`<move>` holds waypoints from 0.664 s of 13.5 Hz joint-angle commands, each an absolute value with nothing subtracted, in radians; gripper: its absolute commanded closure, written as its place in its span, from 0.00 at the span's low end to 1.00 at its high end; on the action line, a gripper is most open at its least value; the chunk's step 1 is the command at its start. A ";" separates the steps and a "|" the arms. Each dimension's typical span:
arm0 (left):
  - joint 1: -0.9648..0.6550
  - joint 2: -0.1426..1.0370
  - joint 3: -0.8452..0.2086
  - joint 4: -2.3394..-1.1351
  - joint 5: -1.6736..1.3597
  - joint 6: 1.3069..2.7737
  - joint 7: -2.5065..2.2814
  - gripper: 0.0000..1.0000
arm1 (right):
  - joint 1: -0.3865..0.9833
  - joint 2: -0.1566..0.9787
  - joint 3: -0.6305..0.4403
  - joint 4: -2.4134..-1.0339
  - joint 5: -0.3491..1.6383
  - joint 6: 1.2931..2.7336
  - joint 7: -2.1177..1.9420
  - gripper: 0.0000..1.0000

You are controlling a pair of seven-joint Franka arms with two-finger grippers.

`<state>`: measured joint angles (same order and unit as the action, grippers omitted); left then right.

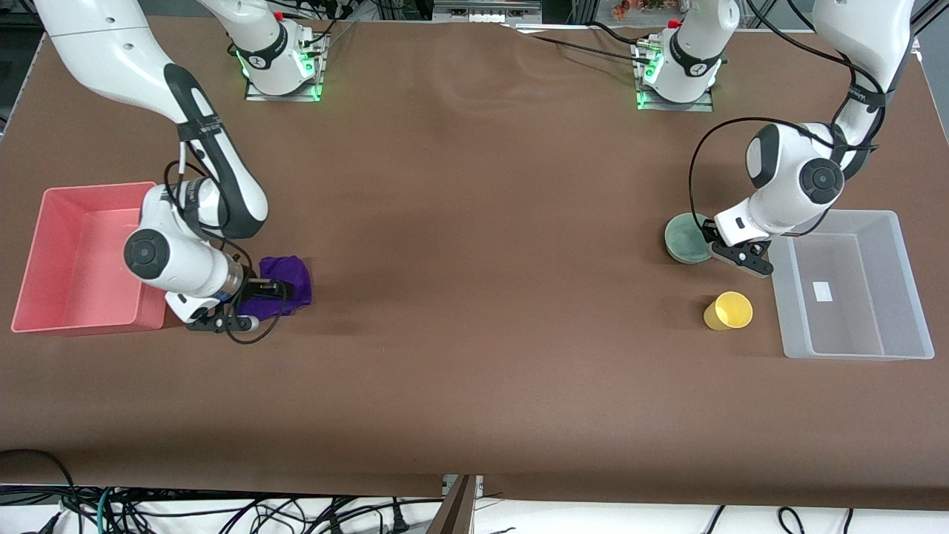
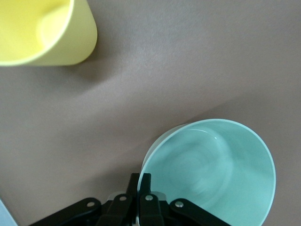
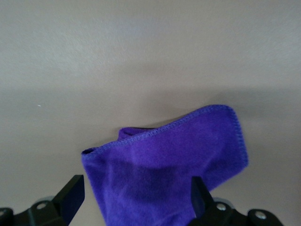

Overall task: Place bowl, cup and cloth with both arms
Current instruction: 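Carry the bowl into the clear bin while the right gripper lifts the cloth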

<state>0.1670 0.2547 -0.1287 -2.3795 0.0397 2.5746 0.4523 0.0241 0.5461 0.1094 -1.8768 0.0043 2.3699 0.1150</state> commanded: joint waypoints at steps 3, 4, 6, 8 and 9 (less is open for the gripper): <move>0.170 0.173 -0.137 -2.196 0.046 2.245 0.511 1.00 | 0.017 0.537 0.120 -2.019 -0.025 2.554 0.104 0.19; 0.179 0.181 -0.132 -2.113 0.043 2.142 0.556 1.00 | 0.017 0.541 0.120 -2.023 -0.025 2.562 0.089 0.47; 0.242 0.204 -0.127 -1.990 0.044 2.024 0.659 1.00 | 0.015 0.540 0.120 -2.022 -0.025 2.557 0.071 0.99; 0.309 0.228 -0.126 -1.907 0.046 1.973 0.774 1.00 | 0.015 0.528 0.120 -2.005 -0.025 2.557 0.060 1.00; 0.348 0.247 -0.126 -1.870 0.048 1.970 0.848 1.00 | 0.014 0.513 0.120 -1.991 -0.025 2.536 0.057 1.00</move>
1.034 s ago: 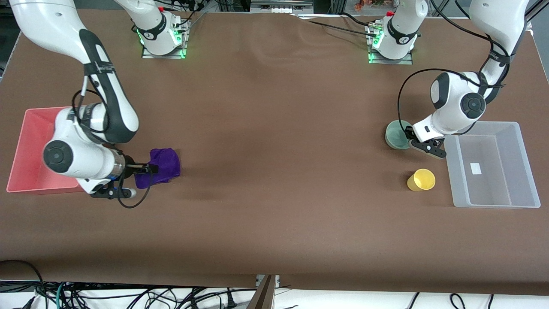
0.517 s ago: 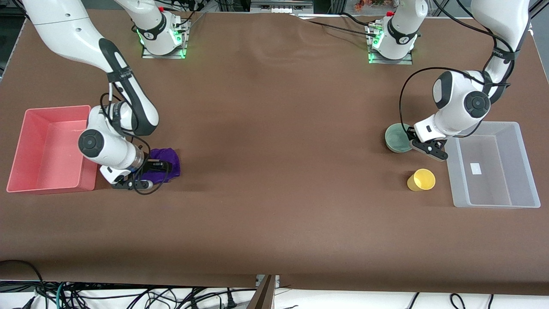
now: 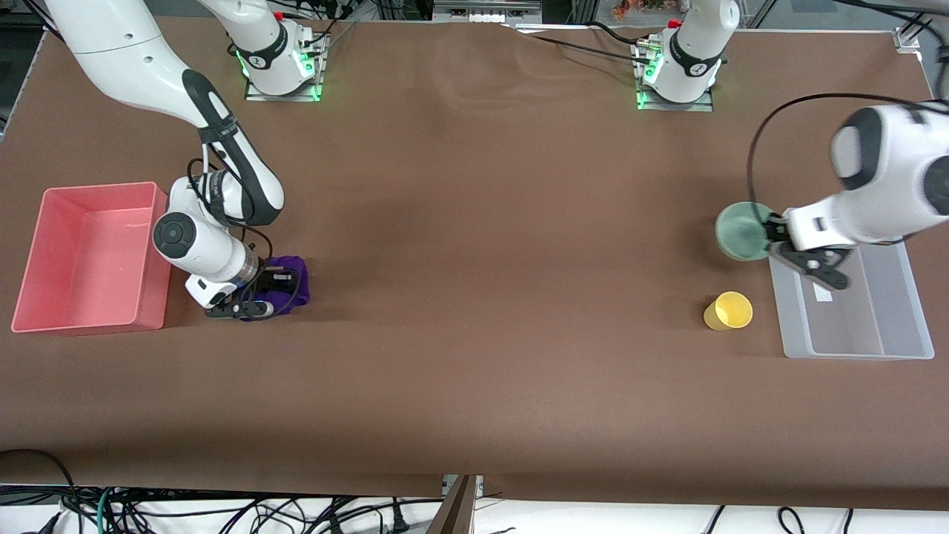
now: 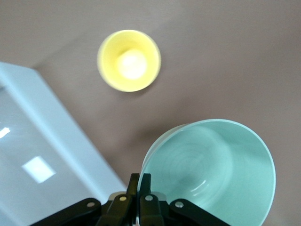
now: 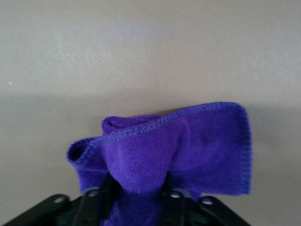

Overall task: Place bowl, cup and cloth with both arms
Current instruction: 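Carry the bowl into the clear bin while the right gripper lifts the cloth, then release the bowl in the clear bin while the right gripper drops the cloth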

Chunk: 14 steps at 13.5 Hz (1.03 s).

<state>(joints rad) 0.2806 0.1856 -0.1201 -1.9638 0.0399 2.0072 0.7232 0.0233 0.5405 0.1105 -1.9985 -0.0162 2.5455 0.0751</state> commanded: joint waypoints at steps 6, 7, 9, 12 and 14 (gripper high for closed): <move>0.524 0.469 -0.126 -1.660 0.113 1.982 1.161 1.00 | -0.066 0.398 0.068 -1.729 -0.025 1.989 -0.196 1.00; 0.538 0.520 -0.126 -1.614 0.129 1.982 1.181 1.00 | -0.067 0.381 0.023 -1.682 -0.025 1.889 -0.263 1.00; 0.543 0.613 -0.126 -1.576 0.127 2.002 1.248 1.00 | -0.069 0.374 -0.090 -1.574 -0.025 1.682 -0.427 1.00; 0.554 0.689 -0.126 -1.572 0.130 2.156 1.298 1.00 | -0.071 0.382 -0.231 -1.552 -0.026 1.615 -0.587 1.00; 0.552 0.701 -0.126 -1.571 0.130 2.167 1.298 1.00 | -0.100 0.422 -0.277 -1.566 -0.026 1.629 -0.653 1.00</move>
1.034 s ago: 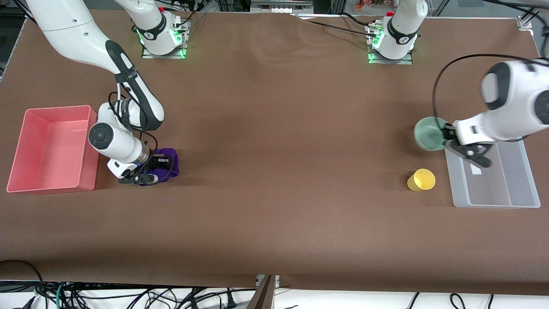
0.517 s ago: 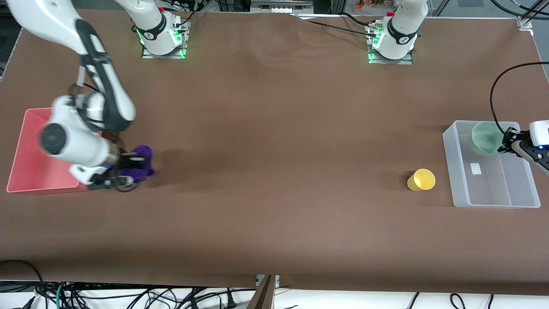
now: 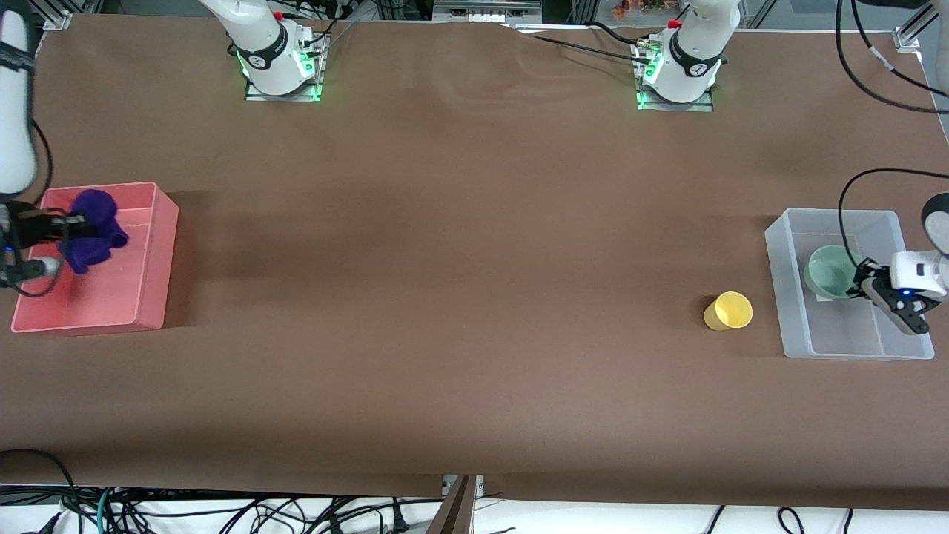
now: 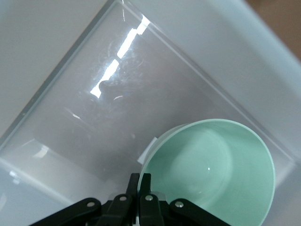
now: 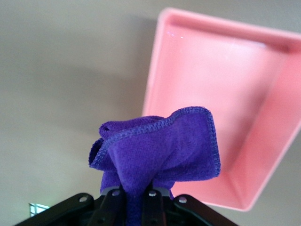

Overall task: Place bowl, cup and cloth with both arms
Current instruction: 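Release the bowl in the clear bin while the right gripper drops the cloth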

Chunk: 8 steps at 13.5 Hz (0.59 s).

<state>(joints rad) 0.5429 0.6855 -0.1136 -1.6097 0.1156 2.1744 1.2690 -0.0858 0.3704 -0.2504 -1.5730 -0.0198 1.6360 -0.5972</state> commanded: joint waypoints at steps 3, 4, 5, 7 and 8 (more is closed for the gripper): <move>0.551 0.712 -0.126 -1.572 0.130 2.187 1.298 1.00 | -0.167 0.511 -0.290 -1.607 -0.026 1.713 -0.673 1.00; 0.552 0.722 -0.126 -1.572 0.130 2.198 1.298 0.90 | -0.169 0.535 -0.290 -1.629 -0.022 1.750 -0.678 1.00; 0.552 0.727 -0.126 -1.572 0.129 2.212 1.298 0.37 | -0.173 0.557 -0.290 -1.646 -0.020 1.784 -0.681 1.00; 0.549 0.713 -0.126 -1.569 0.132 2.203 1.296 0.00 | -0.179 0.577 -0.290 -1.681 -0.015 1.862 -0.681 1.00; 0.545 0.687 -0.132 -1.571 0.130 2.191 1.293 0.00 | -0.179 0.587 -0.290 -1.686 -0.012 1.888 -0.681 1.00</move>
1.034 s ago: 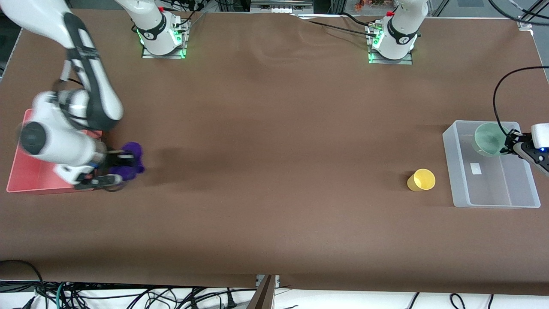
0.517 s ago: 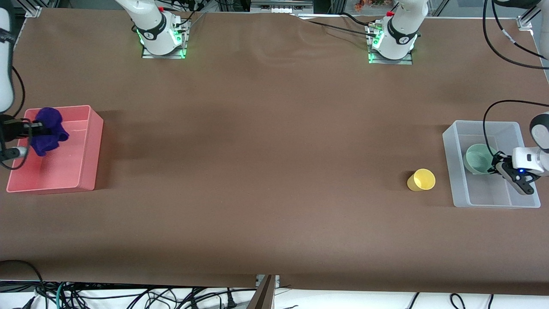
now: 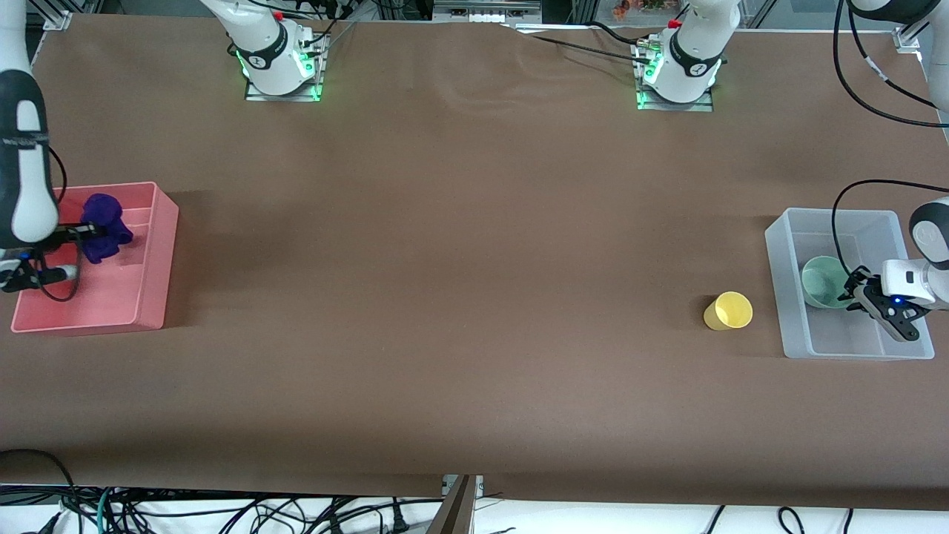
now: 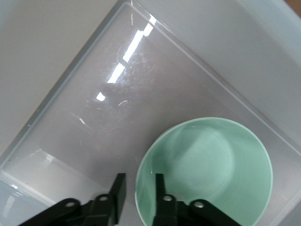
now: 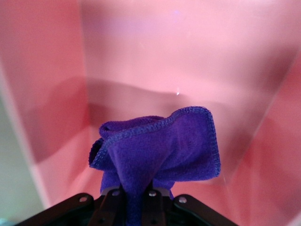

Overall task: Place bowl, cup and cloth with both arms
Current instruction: 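Release the bowl in the clear bin while the right gripper drops the cloth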

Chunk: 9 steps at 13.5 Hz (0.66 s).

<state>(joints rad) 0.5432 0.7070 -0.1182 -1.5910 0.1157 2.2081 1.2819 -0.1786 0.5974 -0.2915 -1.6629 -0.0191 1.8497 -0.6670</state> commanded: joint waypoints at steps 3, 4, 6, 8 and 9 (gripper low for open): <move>0.471 0.556 -0.140 -1.566 0.130 2.048 1.263 0.00 | -0.179 0.627 -0.288 -1.686 -0.011 1.939 -0.680 0.90; 0.436 0.510 -0.140 -1.566 0.130 1.999 1.226 0.00 | -0.179 0.635 -0.288 -1.686 -0.005 1.944 -0.678 0.14; 0.364 0.447 -0.140 -1.566 0.130 1.904 1.091 0.00 | -0.178 0.627 -0.288 -1.678 0.024 1.942 -0.678 0.00; 0.289 0.434 -0.147 -1.568 0.127 1.832 0.889 0.00 | -0.176 0.585 -0.285 -1.658 0.026 1.925 -0.676 0.00; 0.264 0.443 -0.156 -1.574 0.127 1.833 0.811 0.00 | -0.178 0.550 -0.281 -1.645 0.026 1.898 -0.675 0.00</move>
<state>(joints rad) 0.3076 0.4365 -0.1557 -1.5455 0.1156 1.8405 0.9493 -0.1758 0.6249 -0.2884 -1.6556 0.0077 1.9387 -0.6670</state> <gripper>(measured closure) 0.000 0.423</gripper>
